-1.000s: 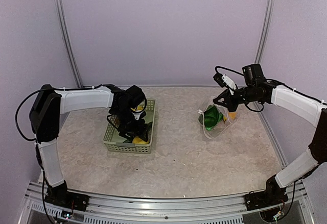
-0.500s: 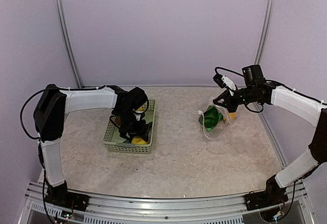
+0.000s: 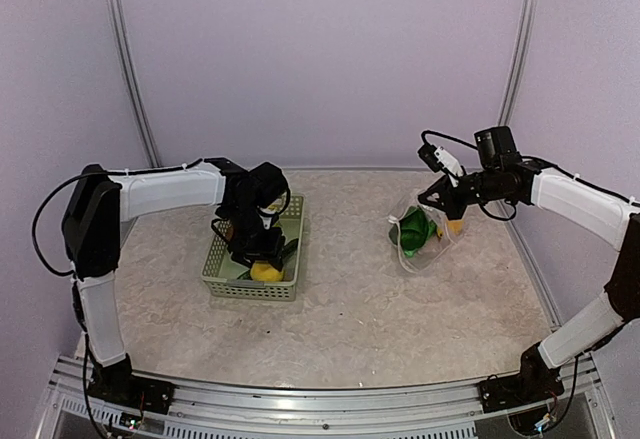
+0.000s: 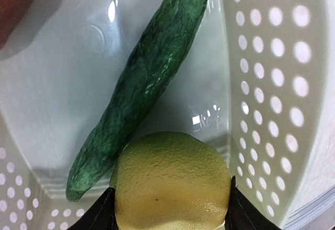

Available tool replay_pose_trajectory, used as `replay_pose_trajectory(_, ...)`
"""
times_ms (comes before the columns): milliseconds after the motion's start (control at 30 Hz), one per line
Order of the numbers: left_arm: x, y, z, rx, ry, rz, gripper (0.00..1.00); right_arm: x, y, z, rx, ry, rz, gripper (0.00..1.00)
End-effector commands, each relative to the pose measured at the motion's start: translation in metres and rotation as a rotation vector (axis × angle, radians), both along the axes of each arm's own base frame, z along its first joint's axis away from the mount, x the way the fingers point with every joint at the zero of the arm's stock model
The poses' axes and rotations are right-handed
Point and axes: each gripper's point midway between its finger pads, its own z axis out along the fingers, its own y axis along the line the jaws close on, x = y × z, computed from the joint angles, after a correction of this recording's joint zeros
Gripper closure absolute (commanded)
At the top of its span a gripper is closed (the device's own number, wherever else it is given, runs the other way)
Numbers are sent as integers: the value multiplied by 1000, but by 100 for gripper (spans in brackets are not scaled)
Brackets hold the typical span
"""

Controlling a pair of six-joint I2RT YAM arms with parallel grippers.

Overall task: Place the food in the zip-top bag and seal the zipper
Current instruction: Pick up the fake fruit from the bin, then place the fake fruit in the zipper food storage bag.

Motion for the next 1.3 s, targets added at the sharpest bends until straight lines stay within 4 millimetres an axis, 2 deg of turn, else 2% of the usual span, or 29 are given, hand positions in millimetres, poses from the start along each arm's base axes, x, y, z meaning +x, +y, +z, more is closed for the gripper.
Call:
replay_pose_trajectory(0,13,11,76,-22,-160,33,53,1,-8,17,-14,-18,-38,100)
replay_pose_trajectory(67,21,8,104,-58,-233,40,55,2,-8,22,-19,-9,-39,100)
replay_pose_trajectory(133,29,-8,134,-133,-323,11,56,3,-7,29,-17,8,-36,100)
replay_pose_trajectory(233,34,-53,187,-283,-505,-113,57,5,-2,39,8,38,-31,100)
replay_pose_trajectory(333,22,-110,236,-442,-655,-277,58,7,5,48,39,60,-24,100)
replay_pose_trajectory(400,9,-145,262,-540,-728,-370,59,7,9,52,49,70,-19,100)
replay_pose_trajectory(500,-5,-188,279,-649,-779,-475,60,9,13,59,61,77,-7,100)
replay_pose_trajectory(600,-16,-224,284,-751,-783,-542,61,6,17,62,83,93,8,100)
replay_pose_trajectory(633,-16,-234,275,-761,-771,-553,61,5,17,64,89,95,10,100)
replay_pose_trajectory(733,-17,-258,273,-826,-752,-566,63,-3,20,70,118,100,34,100)
replay_pose_trajectory(867,-6,-281,245,-821,-722,-546,65,-8,23,77,150,108,44,100)
replay_pose_trajectory(1033,16,-288,219,-778,-756,-504,68,-15,27,86,202,127,63,100)
replay_pose_trajectory(1267,46,-292,171,-708,-739,-457,70,-16,31,95,248,129,72,100)
